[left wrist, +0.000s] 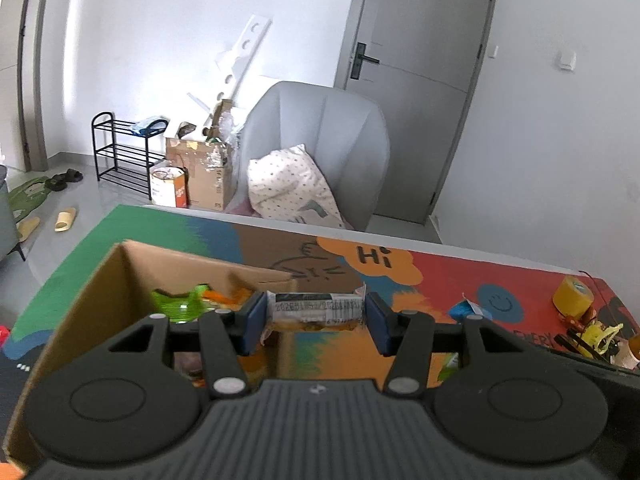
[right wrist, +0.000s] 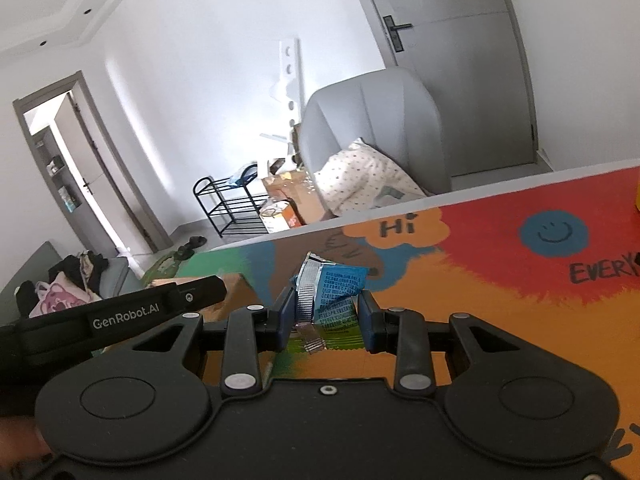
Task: Organize snacks
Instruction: 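Carry both held snacks over the cardboard box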
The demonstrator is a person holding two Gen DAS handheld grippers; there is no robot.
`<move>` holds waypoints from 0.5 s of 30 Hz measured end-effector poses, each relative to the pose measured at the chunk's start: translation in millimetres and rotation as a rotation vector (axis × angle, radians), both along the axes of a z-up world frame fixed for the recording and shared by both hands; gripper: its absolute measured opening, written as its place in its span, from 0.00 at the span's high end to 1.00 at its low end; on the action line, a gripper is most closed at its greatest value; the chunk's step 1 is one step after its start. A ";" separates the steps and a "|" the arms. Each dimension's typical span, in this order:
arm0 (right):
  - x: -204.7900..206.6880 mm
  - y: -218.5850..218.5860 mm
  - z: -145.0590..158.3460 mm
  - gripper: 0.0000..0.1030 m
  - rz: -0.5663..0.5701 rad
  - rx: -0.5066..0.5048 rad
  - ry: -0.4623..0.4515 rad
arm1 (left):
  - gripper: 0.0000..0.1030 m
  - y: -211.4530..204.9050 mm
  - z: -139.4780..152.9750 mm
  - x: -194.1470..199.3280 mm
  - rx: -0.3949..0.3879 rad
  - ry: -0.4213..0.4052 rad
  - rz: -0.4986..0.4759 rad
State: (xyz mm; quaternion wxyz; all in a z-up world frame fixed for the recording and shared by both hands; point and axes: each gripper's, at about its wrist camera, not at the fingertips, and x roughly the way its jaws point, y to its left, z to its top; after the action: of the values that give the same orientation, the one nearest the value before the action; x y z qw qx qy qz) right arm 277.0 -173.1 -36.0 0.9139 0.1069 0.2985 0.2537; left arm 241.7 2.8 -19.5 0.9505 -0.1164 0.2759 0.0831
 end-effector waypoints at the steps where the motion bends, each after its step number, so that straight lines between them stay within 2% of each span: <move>1: -0.8 3.3 1.0 0.69 0.006 -0.001 -0.003 | 0.49 3.7 0.9 -2.4 0.004 -0.003 0.005; 15: -16.9 48.9 9.9 0.69 0.089 0.000 -0.024 | 0.49 62.0 4.9 -32.5 -0.013 -0.006 0.105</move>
State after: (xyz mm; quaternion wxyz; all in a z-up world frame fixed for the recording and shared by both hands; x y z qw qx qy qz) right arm 260.1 -124.2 -26.1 0.9052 0.0902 0.2919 0.2953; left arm 209.2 64.9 -14.6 0.9449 -0.1369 0.2671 0.1307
